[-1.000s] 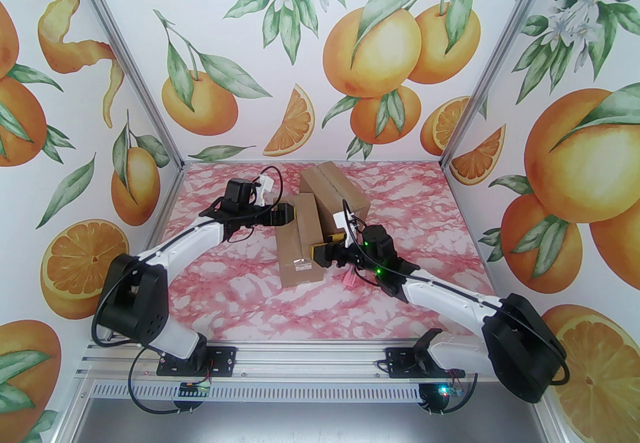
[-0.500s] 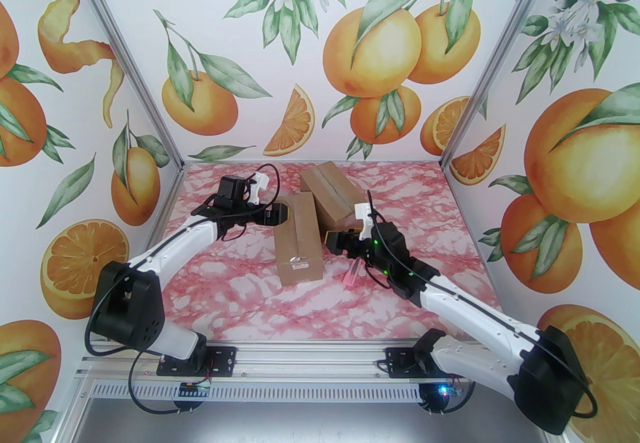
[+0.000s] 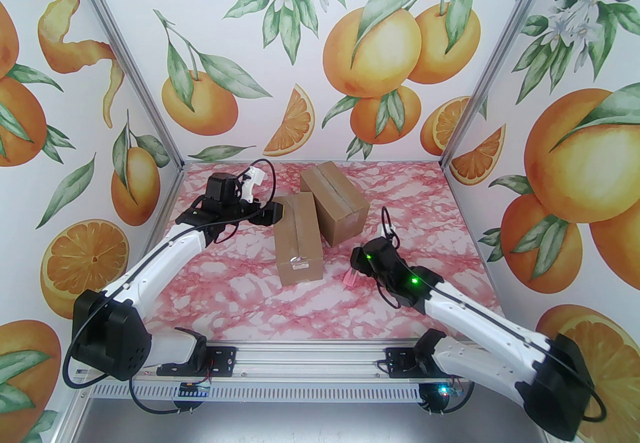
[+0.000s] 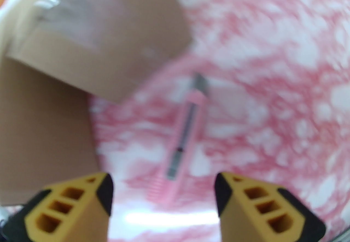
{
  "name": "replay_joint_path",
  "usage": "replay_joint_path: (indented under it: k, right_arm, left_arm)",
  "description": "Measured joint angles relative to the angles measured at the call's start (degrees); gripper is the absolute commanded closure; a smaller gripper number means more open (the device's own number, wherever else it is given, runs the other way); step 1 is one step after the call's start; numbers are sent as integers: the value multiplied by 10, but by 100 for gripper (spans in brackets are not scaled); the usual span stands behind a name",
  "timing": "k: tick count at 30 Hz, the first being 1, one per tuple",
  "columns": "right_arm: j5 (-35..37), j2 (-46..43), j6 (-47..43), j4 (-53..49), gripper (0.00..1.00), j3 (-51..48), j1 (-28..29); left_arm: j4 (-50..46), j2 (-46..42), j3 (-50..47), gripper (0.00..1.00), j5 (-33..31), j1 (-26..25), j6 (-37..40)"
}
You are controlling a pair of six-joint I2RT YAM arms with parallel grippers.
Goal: Unpack the express box
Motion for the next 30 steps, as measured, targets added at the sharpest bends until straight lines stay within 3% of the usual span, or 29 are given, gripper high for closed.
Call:
replay_joint_path:
  k: [19, 30]
  right_arm:
    - [8, 201, 57, 65, 37, 12, 8]
    - [11, 195, 79, 86, 33, 17, 8]
  left_arm:
    - [25, -20, -29, 3, -29, -16, 29]
    - [33, -38, -36, 3, -41, -16, 33]
